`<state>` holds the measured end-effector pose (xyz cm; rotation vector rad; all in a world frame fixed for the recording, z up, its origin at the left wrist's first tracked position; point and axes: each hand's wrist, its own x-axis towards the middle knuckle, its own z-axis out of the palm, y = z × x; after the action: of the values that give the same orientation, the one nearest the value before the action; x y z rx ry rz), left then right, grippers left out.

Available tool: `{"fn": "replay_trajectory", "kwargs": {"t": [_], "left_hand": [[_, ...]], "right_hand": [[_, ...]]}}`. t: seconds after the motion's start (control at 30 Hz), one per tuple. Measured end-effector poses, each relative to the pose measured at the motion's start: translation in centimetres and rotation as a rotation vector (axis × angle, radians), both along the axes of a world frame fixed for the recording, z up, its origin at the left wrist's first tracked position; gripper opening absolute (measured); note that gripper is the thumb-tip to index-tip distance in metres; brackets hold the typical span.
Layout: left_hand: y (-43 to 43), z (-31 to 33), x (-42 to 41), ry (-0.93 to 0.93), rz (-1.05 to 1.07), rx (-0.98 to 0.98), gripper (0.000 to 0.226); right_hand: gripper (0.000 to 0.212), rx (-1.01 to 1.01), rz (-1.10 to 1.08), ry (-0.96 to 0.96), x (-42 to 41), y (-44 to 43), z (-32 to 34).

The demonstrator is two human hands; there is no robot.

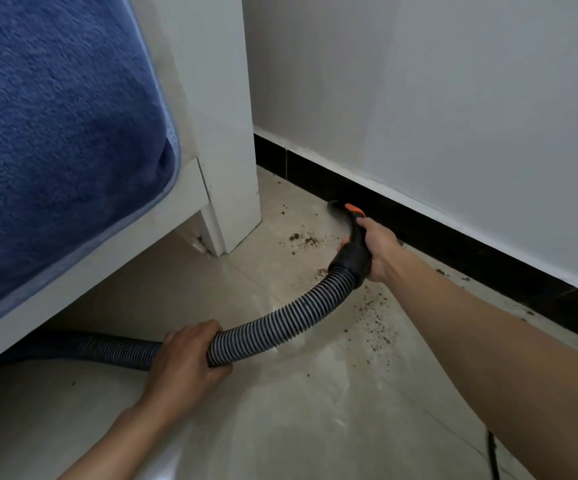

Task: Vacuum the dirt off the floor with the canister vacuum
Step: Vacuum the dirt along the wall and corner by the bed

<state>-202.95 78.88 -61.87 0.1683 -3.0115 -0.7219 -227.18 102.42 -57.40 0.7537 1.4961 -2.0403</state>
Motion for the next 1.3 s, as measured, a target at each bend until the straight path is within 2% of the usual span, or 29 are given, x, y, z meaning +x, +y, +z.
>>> {"fn": "replay_trajectory", "kwargs": {"t": [0.07, 0.13, 0.2, 0.4, 0.53, 0.67, 0.97, 1.17, 1.3], "left_hand": [[0.2, 0.3, -0.6, -0.029, 0.055, 0.042, 0.026], [0.2, 0.4, -1.0, -0.065, 0.106, 0.091, 0.029], [0.0, 0.2, -1.2, -0.084, 0.139, 0.101, 0.03], [-0.5, 0.0, -1.7, -0.085, 0.157, 0.035, 0.026], [-1.2, -0.4, -2.1, -0.064, 0.152, 0.09, 0.031], [-1.8, -0.7, -2.0, -0.063, 0.137, 0.114, 0.027], [-2.7, -0.5, -2.5, -0.083, 0.156, 0.206, 0.035], [-3.4, -1.3, -1.6, -0.183, 0.048, 0.04, 0.031], [-2.8, -1.8, -1.2, -0.183, -0.058, -0.005, 0.027]], "right_hand": [[0.042, -0.15, 0.007, -0.028, 0.4, -0.2, -0.2], [0.043, -0.285, 0.033, -0.038, 1.0, -0.9, -0.1], [0.047, -0.34, 0.04, -0.029, 1.2, -2.3, 0.0], [0.041, -0.216, 0.126, 0.007, -2.2, -6.1, 0.6], [0.041, -0.173, 0.199, 0.023, -4.4, -8.1, 0.1], [0.054, -0.119, 0.235, 0.058, -6.0, -9.7, -0.7], [0.044, -0.092, 0.265, 0.094, -7.6, -13.1, 0.2], [0.037, -0.038, 0.226, 0.044, -2.9, -7.7, 0.0], [0.048, -0.071, 0.192, -0.043, 0.9, -3.0, -0.3]]}}
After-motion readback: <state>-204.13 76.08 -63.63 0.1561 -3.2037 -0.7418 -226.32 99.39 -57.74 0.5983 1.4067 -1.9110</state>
